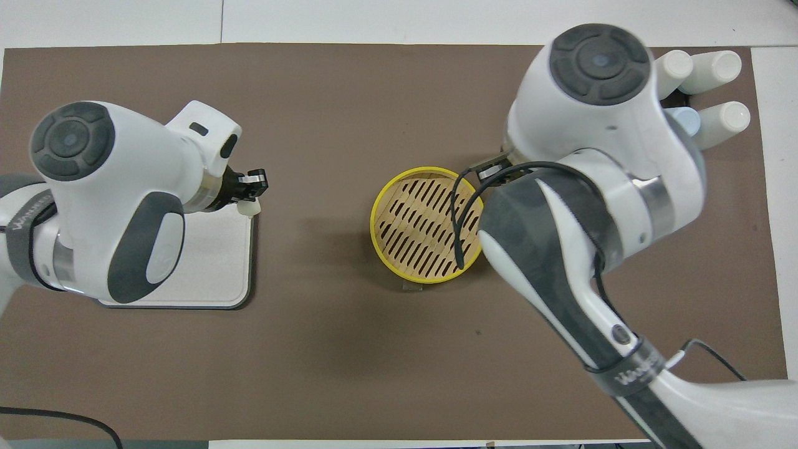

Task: Place bun in steamer
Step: 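Carry the bun into the open steamer with the left gripper and release, then bring the lid over the steamer with the right gripper while the left gripper withdraws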

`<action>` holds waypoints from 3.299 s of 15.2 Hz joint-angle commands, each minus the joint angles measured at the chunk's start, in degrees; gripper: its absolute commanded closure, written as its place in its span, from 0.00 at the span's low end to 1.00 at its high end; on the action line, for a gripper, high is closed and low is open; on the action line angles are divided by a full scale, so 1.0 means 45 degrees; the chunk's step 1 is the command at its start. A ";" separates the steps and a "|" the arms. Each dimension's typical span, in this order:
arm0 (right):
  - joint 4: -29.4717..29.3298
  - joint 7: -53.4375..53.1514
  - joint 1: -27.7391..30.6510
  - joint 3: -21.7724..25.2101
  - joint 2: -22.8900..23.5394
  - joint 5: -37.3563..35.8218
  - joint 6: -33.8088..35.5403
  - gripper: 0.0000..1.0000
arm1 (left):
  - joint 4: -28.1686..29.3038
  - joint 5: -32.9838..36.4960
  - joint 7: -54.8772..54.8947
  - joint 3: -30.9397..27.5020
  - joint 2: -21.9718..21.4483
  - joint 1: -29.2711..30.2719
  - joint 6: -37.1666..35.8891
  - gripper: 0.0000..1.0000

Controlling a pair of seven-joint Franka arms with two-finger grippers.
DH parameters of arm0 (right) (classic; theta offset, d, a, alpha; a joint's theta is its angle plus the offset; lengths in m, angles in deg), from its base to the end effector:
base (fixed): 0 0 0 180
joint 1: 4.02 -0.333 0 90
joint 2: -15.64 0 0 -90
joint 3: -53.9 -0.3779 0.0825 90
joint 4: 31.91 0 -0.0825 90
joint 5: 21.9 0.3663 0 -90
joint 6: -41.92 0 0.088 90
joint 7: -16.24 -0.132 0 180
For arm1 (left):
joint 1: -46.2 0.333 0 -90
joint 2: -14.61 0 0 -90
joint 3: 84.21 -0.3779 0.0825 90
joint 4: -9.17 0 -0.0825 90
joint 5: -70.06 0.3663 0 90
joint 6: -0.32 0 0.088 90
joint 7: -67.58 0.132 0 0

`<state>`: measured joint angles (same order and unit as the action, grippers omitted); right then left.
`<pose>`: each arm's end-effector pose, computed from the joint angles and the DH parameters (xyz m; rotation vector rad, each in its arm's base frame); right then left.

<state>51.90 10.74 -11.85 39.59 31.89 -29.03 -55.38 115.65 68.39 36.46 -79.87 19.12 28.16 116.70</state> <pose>0.6062 0.2071 0.5586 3.0451 0.4609 -0.0391 0.5391 -0.2231 0.5261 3.0578 0.2525 0.1067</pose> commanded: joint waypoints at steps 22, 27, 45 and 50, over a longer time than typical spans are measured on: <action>0.2763 0.2354 0.2228 -0.0140 -0.1893 0.0451 -0.0253 1.00 | -0.3349 0.1211 -0.5369 -0.0321 0.5658 -0.5111 0.2636 0.00; 0.2705 0.2217 0.2072 -0.0160 -0.1893 0.0451 -0.0312 1.00 | -0.3175 0.1191 -0.5273 -0.0263 0.4256 -0.4353 0.1349 0.00; 0.2646 -0.4245 -0.3083 -0.0140 0.0019 0.1096 -0.5448 1.00 | -0.2824 0.0351 0.5798 -0.0321 -0.0552 0.3657 -0.4416 0.00; 0.2336 -0.6081 -0.4216 -0.0120 0.0917 0.0005 -0.5331 1.00 | -0.2412 0.0351 0.6270 -0.0360 -0.0827 0.3971 -0.4416 0.00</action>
<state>64.19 -12.75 -29.11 38.82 34.54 -26.26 -79.27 102.69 70.64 63.33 -81.94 17.39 45.31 97.11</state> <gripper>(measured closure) 0.903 0.000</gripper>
